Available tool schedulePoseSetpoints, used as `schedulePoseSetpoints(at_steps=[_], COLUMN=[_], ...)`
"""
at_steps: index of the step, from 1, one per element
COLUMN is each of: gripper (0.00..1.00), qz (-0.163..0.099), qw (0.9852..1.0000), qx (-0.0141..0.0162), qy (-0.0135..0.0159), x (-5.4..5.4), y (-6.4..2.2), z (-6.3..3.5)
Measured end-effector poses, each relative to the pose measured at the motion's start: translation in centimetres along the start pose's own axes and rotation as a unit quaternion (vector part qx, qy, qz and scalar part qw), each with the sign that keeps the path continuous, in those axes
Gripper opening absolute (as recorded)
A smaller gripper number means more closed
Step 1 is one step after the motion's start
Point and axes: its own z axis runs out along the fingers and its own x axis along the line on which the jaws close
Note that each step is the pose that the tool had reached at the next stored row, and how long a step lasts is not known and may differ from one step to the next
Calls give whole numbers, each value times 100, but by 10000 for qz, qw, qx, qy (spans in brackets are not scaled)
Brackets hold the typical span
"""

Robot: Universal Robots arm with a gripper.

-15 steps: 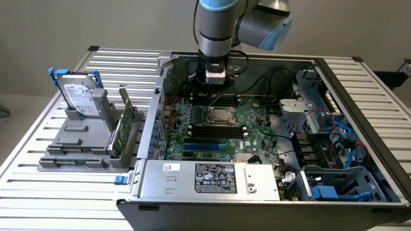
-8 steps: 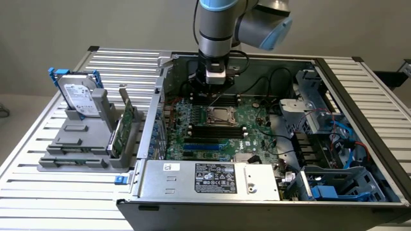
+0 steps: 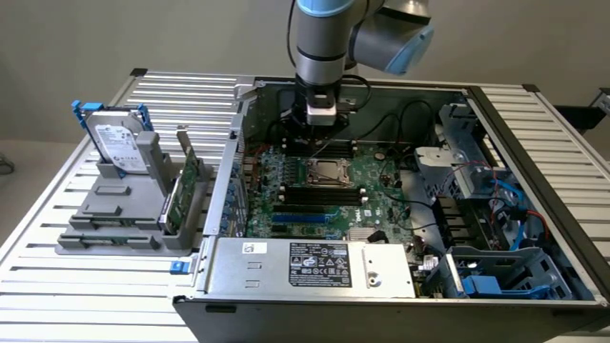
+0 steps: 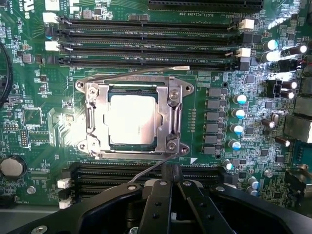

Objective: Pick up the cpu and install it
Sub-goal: 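Install the first cpu locking lever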

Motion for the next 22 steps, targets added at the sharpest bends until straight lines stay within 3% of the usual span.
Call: schedulePoseSetpoints(at_steps=[15,22], gripper=[11,11], qz=[-13,-16], qw=[10000,10000], qx=[-7,-33], qy=[31,40], x=[53,65], y=[7,7], z=[-1,0])
